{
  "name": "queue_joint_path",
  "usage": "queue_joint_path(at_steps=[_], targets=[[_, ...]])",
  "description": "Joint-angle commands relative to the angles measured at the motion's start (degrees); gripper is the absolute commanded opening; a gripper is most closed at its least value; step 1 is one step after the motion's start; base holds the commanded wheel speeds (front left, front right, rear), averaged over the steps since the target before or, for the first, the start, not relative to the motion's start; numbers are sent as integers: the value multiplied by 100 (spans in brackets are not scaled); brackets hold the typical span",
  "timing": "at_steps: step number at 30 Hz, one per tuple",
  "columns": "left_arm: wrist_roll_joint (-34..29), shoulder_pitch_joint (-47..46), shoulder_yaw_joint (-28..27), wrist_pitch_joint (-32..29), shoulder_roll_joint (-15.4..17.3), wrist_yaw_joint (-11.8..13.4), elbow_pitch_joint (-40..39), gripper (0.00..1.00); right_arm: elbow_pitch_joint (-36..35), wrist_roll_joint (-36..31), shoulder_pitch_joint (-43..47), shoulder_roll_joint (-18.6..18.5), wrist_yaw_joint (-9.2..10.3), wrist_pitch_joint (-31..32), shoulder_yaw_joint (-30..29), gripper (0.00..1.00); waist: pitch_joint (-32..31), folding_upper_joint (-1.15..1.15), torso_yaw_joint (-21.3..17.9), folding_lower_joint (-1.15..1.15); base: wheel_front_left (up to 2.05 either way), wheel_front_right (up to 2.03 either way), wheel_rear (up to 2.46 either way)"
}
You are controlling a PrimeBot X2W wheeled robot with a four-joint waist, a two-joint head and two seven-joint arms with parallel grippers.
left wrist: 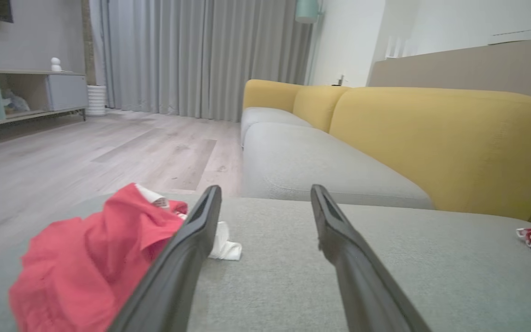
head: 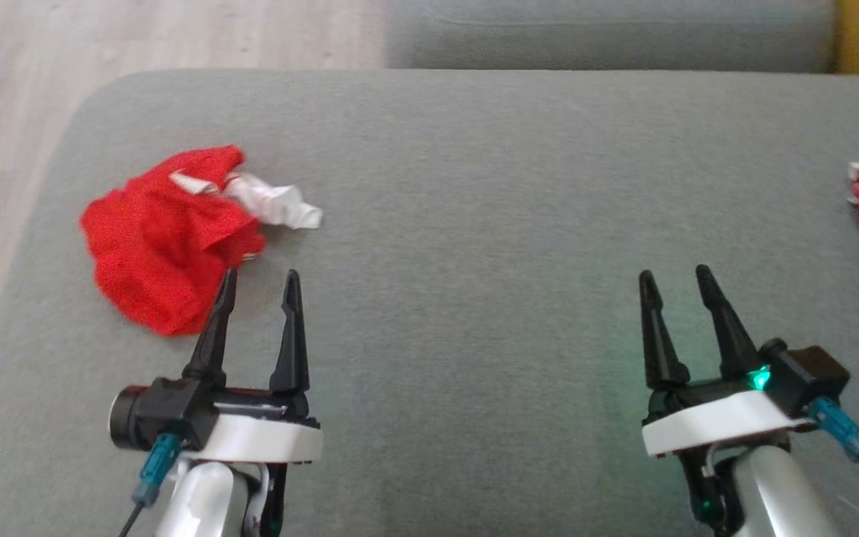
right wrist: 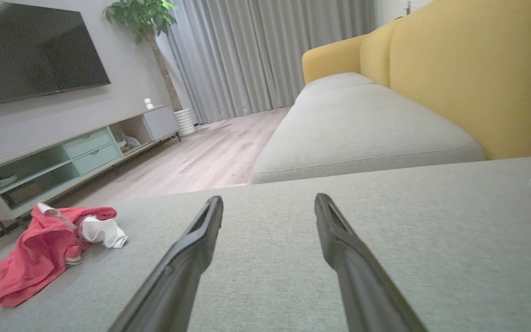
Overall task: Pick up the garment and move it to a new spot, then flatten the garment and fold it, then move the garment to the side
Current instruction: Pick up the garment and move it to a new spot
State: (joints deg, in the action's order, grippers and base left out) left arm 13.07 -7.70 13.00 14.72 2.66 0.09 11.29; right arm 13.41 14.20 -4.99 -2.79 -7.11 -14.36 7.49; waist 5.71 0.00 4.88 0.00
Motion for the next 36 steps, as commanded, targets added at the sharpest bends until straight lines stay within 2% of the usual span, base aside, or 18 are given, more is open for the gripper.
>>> queue_joint_path(at_steps=[1, 9, 17, 29, 32, 36], targets=[[35, -42, -171, 28, 21, 57, -168, 100, -214, 41, -84, -10, -37, -62, 221, 100, -70, 0, 404, 0, 0, 0, 0], [54, 149, -179, 28, 21, 96, -140, 100, -212, 53, 22, -10, -37, -63, 556, 100, -211, 0, 1230, 0, 0, 0, 0], [29, 328, -215, 28, 21, 72, -138, 100, -126, 123, 99, -10, -37, -63, 831, 100, -353, 0, 1708, 0, 0, 0, 0], [14, 332, -196, 28, 21, 82, -173, 100, -114, 140, 69, -9, -37, -63, 954, 100, -258, 0, 1714, 0, 0, 0, 0], [-85, 174, -164, 28, 29, 2, -104, 100, -102, 132, 13, -9, -37, -63, 963, 100, -170, 0, 1620, 0, 0, 0, 0], [-225, -270, -73, -10, 197, -187, 341, 100, -110, 101, -120, -9, -37, -62, 991, 100, 18, 0, 1474, 0, 0, 0, 0]])
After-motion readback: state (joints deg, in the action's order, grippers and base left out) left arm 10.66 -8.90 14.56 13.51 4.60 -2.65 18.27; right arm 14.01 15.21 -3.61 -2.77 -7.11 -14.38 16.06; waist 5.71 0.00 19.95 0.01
